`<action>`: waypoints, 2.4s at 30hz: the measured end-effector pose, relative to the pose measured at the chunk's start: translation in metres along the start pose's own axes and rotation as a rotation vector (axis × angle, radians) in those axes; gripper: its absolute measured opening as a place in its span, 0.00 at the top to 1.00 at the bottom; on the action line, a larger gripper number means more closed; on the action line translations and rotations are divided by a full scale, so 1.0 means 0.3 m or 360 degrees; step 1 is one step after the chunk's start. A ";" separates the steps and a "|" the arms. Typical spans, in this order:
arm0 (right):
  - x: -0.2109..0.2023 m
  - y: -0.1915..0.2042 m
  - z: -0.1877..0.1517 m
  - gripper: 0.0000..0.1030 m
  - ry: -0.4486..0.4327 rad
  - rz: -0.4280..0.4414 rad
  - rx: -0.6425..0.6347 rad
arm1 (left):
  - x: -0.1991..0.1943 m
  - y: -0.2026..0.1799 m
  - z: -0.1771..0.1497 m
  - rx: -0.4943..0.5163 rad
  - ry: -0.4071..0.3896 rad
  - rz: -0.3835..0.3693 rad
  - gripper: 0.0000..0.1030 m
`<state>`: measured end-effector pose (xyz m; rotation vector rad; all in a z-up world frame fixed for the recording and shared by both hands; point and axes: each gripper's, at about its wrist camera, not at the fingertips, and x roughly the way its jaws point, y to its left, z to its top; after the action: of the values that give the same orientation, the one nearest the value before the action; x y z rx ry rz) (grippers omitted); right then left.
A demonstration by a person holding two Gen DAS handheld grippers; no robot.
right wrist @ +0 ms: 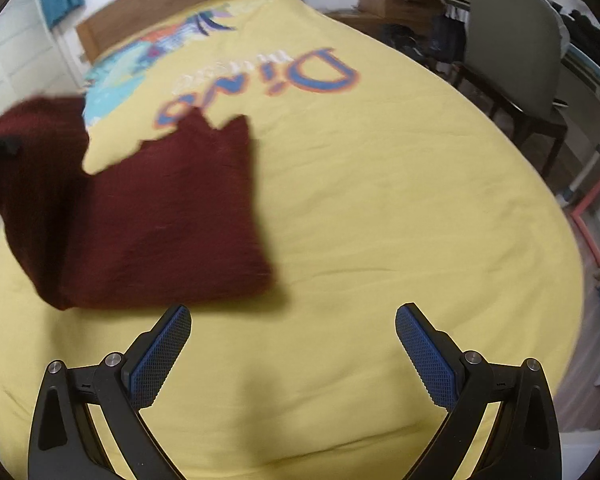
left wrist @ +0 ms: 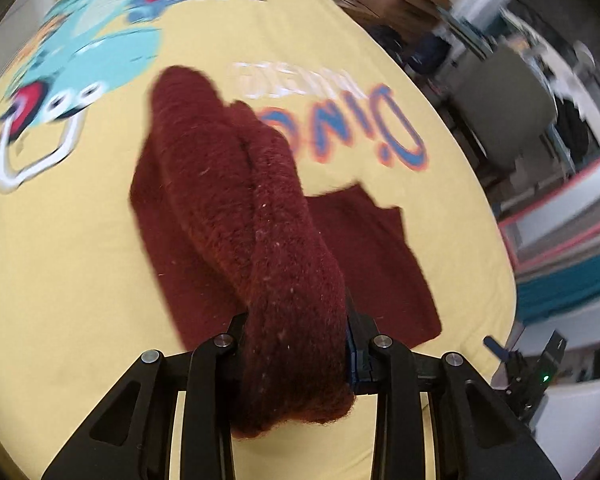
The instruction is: Fold small clothes
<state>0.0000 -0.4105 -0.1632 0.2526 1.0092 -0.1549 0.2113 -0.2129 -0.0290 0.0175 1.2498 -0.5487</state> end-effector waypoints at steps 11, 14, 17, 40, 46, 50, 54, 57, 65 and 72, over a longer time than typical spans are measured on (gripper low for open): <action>0.010 -0.184 -0.033 0.01 0.0063 -0.0050 0.0144 | 0.362 -0.286 -0.055 0.0208 0.0189 0.0192 0.75; 0.030 -0.193 -0.061 0.01 0.0101 -0.0040 0.0146 | 0.380 -0.302 -0.078 0.0229 0.0162 0.0259 0.69; 0.053 -0.195 -0.088 0.01 0.0136 -0.0035 0.0163 | 0.388 -0.303 -0.079 0.0199 0.0192 0.0271 0.60; -0.058 -0.064 0.142 0.01 0.0117 0.0203 0.0118 | 0.020 -0.019 -0.080 0.0008 -0.0046 0.0279 0.01; -0.098 0.119 0.361 0.08 0.0068 0.0242 -0.0085 | 0.001 0.129 -0.206 -0.0059 -0.0025 0.0303 0.01; -0.053 0.268 0.482 0.15 0.0141 0.0385 -0.0130 | 0.016 0.190 -0.257 -0.0073 0.0000 0.0336 0.01; 0.065 0.417 0.522 0.26 0.0341 0.0388 -0.0246 | 0.007 0.242 -0.299 -0.0097 0.0010 0.0319 0.01; 0.155 0.445 0.499 0.45 0.0494 0.0377 -0.0216 | -0.015 0.273 -0.313 -0.0114 -0.0037 0.0322 0.01; 0.273 0.403 0.413 0.70 0.0727 0.0343 -0.0140 | -0.001 0.321 -0.335 -0.0116 0.0016 0.0343 0.01; 0.169 0.268 0.393 0.80 0.0539 0.0446 -0.0036 | 0.032 0.334 -0.343 -0.0170 0.0049 0.0299 0.01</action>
<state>0.1423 -0.3670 -0.1357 0.4055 1.2979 0.1594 0.1617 -0.0978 -0.0999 0.0534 1.2904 -0.3199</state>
